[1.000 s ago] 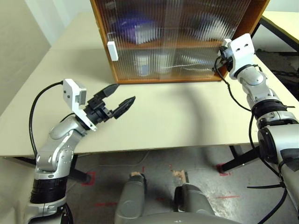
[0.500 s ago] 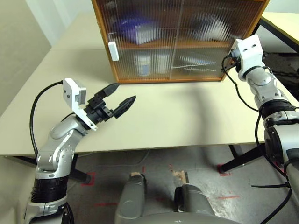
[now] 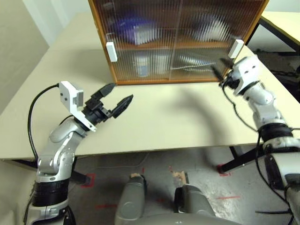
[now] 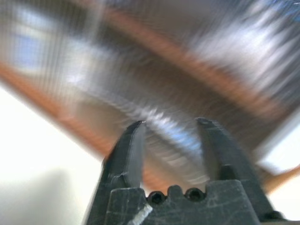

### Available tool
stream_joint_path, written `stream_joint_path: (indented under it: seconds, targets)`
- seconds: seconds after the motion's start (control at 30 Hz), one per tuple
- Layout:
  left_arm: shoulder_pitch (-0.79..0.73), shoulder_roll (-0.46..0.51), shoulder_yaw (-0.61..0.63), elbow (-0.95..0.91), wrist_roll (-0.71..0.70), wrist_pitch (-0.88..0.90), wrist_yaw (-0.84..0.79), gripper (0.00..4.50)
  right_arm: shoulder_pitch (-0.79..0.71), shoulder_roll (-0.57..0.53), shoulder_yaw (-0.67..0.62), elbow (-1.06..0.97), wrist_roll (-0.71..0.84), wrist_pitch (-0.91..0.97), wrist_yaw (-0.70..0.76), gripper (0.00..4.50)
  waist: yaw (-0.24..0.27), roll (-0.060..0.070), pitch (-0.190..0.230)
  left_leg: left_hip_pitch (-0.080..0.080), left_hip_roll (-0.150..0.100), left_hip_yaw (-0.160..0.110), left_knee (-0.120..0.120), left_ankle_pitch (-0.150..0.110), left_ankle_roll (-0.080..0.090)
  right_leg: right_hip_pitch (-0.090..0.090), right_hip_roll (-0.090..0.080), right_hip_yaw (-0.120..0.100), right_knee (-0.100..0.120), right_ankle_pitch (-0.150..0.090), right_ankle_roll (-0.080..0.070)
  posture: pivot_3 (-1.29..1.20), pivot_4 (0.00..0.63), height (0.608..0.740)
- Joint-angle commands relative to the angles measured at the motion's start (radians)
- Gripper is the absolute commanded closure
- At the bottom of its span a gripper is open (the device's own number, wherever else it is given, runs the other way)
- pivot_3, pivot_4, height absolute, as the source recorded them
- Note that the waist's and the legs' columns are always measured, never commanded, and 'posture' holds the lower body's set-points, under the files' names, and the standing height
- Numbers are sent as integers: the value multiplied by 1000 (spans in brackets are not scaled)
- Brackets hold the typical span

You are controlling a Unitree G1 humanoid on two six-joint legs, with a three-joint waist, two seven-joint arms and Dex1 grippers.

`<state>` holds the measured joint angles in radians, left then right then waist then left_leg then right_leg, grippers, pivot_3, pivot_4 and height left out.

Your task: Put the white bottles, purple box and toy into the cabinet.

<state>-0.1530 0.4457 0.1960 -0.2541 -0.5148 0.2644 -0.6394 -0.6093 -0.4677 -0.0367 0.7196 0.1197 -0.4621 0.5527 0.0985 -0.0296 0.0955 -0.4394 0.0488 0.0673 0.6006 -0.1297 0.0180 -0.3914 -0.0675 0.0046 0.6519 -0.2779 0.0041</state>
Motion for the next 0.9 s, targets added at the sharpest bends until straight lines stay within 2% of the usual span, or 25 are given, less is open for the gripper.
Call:
stream_joint_path:
  seconds: [0.03,0.1,0.13,0.23,0.33,0.47,0.63,0.77,0.9]
  targets:
    - [2,-11,-2,71,135,-57,115,0,109,61,-179,-75,282,147,81,749,3,1,1,0,0,-1,0,0,0,1,0,0,0,0,0,250,76,740]
    - [9,-21,-7,99,184,-72,166,0,144,47,-234,-65,328,175,118,49,6,3,5,0,0,0,0,0,0,1,-1,0,0,-2,-5,244,85,740]
    - [13,-26,-11,108,204,-69,190,0,152,30,-261,-44,345,193,131,49,6,3,5,-1,-1,0,0,0,0,1,-2,0,-2,-7,-12,240,90,740]
    - [22,-58,28,175,285,-63,343,0,139,-86,-396,172,396,210,126,49,2,1,10,0,1,1,0,-1,0,0,-4,1,-4,-4,-10,229,105,740]
    - [14,-85,21,198,342,-65,425,0,122,-157,-394,315,349,148,220,49,4,-1,17,1,0,1,-3,-1,0,-3,-13,-2,-8,-3,-10,230,114,740]
    - [-1,-105,31,248,402,-58,516,0,55,-235,-388,478,278,135,208,49,-11,-5,27,1,0,1,-4,0,0,1,-9,-1,-8,-1,-11,226,124,740]
    - [-41,-105,32,284,426,-65,550,0,-13,-269,-405,542,254,141,237,49,-22,-9,36,-1,-1,1,-3,1,2,2,-2,1,-9,-1,-10,215,126,740]
    - [-79,-100,40,334,435,-90,562,0,-42,-267,-433,552,271,166,311,49,-23,-9,36,-1,-1,2,-2,1,2,2,-2,0,-11,7,5,217,118,740]
    - [-90,-97,52,327,435,-83,578,0,-57,-264,-445,558,269,193,341,49,-23,-10,36,-3,-1,2,-3,1,2,2,-2,0,-14,7,5,218,116,740]
